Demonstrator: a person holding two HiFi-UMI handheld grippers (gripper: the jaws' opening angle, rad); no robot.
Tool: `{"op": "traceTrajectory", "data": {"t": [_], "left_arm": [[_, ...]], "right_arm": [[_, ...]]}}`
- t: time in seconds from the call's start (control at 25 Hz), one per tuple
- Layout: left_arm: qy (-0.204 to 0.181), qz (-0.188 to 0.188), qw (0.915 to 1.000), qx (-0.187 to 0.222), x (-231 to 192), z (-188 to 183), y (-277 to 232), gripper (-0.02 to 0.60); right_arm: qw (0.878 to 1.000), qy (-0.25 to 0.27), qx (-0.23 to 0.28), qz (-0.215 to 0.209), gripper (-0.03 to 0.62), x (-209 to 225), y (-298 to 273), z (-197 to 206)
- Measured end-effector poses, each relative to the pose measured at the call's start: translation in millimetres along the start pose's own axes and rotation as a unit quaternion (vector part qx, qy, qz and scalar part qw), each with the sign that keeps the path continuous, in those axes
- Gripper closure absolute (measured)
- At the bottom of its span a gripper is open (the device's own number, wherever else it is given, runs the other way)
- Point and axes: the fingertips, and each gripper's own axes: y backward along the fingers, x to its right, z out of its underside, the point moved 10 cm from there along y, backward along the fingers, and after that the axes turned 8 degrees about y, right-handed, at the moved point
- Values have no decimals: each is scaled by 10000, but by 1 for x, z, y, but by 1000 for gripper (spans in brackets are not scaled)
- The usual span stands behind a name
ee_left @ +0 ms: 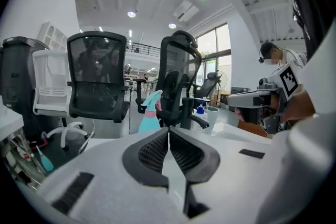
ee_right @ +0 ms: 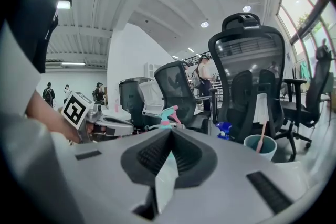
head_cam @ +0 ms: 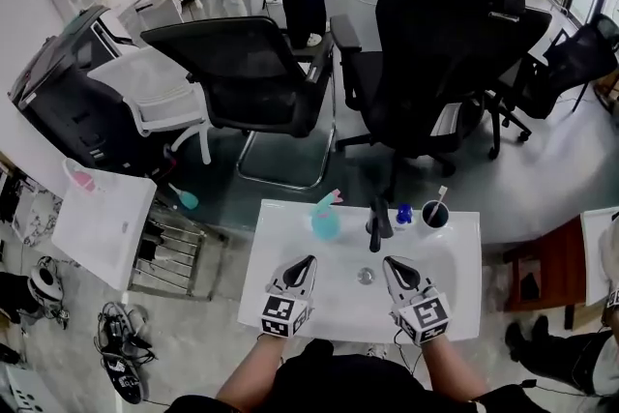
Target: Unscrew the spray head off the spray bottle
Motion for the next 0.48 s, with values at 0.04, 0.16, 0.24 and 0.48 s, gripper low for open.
{"op": "traceTrajectory", "data": {"t": [0.04,0.16,0.24,0.48], "left_arm": [[-3,33,10000,-8,-2,0,-4,565],[39,135,9999,-4,-8,2,-17,520],[95,178,9998,2,-11,4,-24,422],[84,-53,9997,218,-25,10,-45,244]], "right_arm": [[10000,-31,-35,28,588,0,-2,3],[9999,-89,-88,60,588,-1,-8,10],[9999,-91,-107,46,588,-4,-10,12],[9998,-128,-174,-49,588,-9,-20,12]]}}
